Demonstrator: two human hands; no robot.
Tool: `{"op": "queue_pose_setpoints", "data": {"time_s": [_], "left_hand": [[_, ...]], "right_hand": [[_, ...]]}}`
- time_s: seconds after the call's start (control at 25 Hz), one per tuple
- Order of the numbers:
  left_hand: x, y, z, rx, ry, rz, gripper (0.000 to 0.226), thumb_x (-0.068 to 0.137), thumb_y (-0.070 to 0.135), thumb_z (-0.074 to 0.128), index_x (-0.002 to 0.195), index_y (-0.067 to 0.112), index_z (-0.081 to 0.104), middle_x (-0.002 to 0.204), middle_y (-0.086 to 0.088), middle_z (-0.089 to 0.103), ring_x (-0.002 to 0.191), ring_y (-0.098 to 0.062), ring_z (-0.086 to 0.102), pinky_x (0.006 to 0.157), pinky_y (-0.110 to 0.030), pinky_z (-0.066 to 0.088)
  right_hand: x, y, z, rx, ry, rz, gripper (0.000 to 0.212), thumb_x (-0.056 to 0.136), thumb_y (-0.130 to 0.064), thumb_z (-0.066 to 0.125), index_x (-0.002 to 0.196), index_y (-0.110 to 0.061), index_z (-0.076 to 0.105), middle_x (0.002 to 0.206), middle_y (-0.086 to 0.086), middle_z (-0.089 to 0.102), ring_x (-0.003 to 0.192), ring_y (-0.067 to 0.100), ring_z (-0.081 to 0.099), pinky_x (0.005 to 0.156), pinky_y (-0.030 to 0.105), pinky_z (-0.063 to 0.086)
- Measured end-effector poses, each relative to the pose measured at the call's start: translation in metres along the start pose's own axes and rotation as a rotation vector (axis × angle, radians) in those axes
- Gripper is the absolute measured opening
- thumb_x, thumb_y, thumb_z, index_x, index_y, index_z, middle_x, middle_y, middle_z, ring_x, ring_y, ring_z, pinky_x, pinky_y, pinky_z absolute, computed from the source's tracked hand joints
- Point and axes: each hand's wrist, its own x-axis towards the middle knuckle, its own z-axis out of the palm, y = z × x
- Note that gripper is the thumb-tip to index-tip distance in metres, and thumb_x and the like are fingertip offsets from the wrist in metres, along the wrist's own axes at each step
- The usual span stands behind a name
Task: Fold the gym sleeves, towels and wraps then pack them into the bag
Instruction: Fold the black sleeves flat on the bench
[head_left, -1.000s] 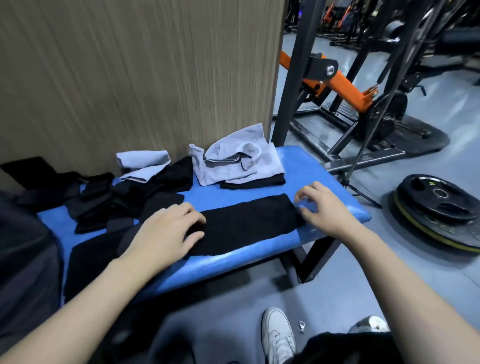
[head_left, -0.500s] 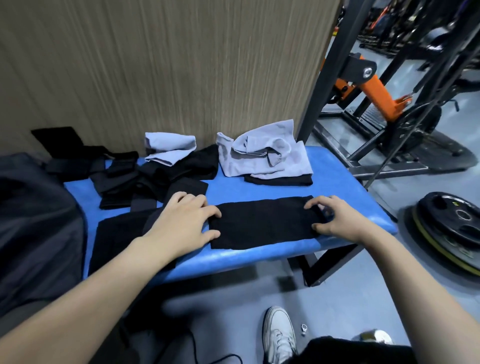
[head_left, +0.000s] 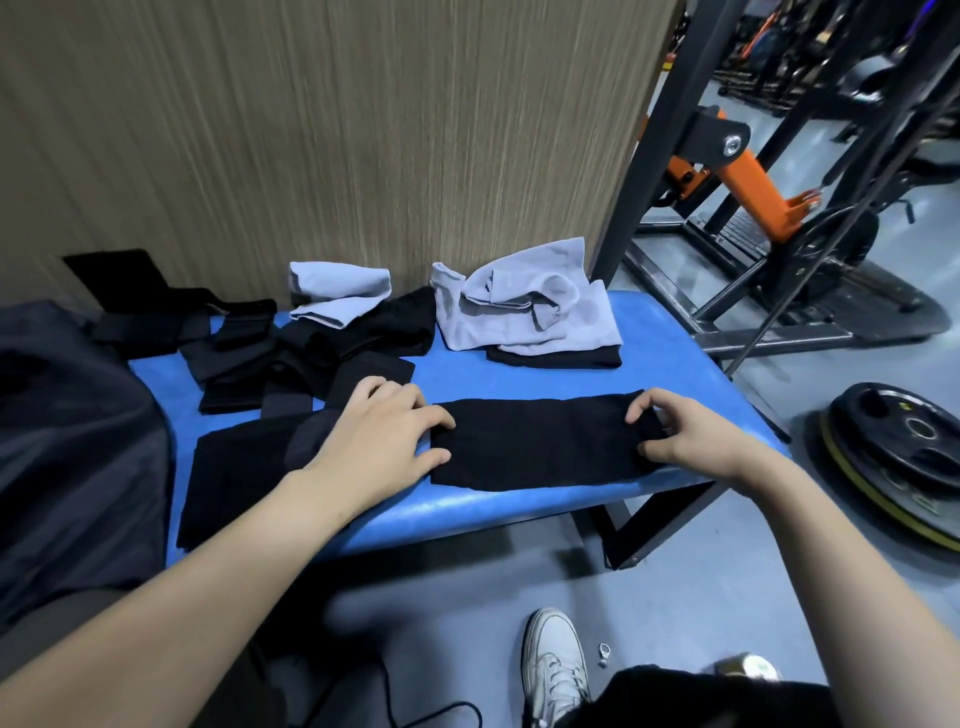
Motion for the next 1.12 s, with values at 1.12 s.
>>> {"op": "queue_pose_setpoints", "data": {"time_s": [1.12], "left_hand": [[0.0,0.0,0.002,-0.07,-0.065,-0.033,0.046,0.086,0.051,0.062,0.121,0.023,0.05,0.115,0.008,0.055,0.107,-0.016,0.052,0.102,-0.036,0.03]], "right_hand": [[0.017,-0.133,0.121,-0.138,-0.085,-0.311,0.037,0.085,-0.02,0.07,0.117,-0.027,0.052,0.081,-0.002,0.062,0.062,0.001,0.052,0.064,0.02,0.042]]}}
